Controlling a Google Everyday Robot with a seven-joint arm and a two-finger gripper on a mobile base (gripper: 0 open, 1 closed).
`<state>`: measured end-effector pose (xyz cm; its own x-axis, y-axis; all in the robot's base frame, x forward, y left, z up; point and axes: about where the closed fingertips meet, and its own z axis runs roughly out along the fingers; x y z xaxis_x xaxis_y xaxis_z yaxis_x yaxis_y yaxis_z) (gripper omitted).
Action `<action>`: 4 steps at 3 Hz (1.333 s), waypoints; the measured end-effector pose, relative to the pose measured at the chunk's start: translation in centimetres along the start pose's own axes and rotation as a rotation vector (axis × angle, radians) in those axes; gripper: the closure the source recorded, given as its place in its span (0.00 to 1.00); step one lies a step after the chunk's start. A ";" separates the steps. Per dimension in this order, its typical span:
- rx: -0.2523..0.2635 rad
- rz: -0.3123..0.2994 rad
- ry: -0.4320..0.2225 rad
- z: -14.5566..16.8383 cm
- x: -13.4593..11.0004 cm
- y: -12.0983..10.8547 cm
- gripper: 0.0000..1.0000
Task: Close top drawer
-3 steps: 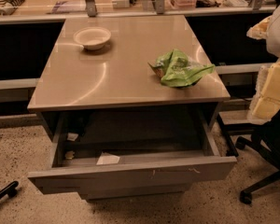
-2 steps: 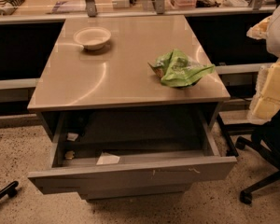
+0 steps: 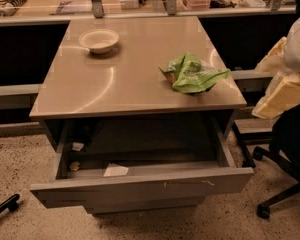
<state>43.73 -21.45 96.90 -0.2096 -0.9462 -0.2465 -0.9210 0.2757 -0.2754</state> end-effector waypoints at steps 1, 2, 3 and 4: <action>-0.030 0.007 -0.041 3.2 0.6 2.0 0.66; -0.107 0.022 -0.068 7.3 1.4 5.3 0.89; -0.122 0.026 -0.062 7.9 1.7 5.9 1.00; -0.122 0.026 -0.062 7.9 1.7 5.9 1.00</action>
Offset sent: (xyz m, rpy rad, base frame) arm -0.0518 0.0229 -0.1525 0.1537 0.1908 0.0379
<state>40.55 -20.09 87.51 -0.2164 -0.9256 -0.3105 -0.9495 0.2736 -0.1537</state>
